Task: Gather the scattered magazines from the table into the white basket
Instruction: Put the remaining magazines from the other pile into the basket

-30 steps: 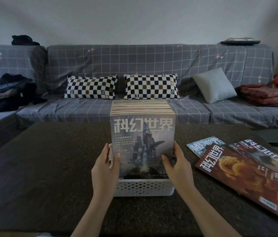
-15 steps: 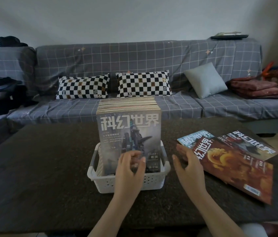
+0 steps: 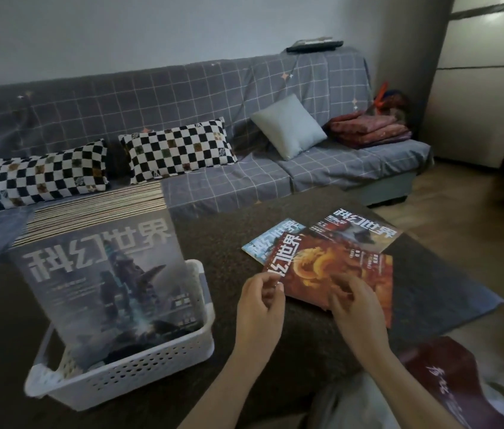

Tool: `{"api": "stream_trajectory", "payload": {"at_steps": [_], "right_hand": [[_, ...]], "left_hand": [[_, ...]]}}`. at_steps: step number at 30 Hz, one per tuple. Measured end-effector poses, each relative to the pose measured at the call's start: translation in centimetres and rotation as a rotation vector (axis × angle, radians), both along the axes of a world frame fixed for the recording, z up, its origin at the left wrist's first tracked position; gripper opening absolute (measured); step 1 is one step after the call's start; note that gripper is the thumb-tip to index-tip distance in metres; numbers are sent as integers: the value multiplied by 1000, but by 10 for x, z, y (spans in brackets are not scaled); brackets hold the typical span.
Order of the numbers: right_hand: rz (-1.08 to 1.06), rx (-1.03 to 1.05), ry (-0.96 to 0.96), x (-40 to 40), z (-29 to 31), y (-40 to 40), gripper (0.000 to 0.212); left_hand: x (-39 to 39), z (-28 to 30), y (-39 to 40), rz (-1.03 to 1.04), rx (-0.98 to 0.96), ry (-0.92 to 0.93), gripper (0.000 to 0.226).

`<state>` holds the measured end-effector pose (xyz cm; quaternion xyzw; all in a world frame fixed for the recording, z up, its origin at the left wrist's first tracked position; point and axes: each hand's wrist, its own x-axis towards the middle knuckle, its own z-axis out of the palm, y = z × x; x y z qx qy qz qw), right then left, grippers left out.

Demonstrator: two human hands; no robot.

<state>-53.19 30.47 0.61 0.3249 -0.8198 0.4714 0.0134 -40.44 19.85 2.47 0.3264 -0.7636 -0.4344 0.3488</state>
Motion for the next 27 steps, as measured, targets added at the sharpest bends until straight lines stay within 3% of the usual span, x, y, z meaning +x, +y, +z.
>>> {"api": "stream_trajectory", "payload": {"at_steps": [3, 7, 12, 16, 21, 27], "right_hand": [[-120, 120, -11, -20, -9, 14, 31], [-203, 379, -65, -41, -21, 24, 46], [-223, 461, -156, -56, -31, 22, 66], [-270, 428, -163, -56, -36, 17, 70], [-315, 433, -138, -46, -41, 13, 73], [-347, 379, -141, -37, -45, 10, 71]], "left_hand": [[-27, -19, -1, -8, 215, -115, 13], [-53, -41, 2, -21, 467, -230, 40], [-71, -41, -3, 160, 696, -68, 59], [-82, -39, -3, 261, 688, 37, 79], [-101, -39, 7, 153, 758, 64, 49], [-114, -38, 29, 102, 716, 69, 87]]}}
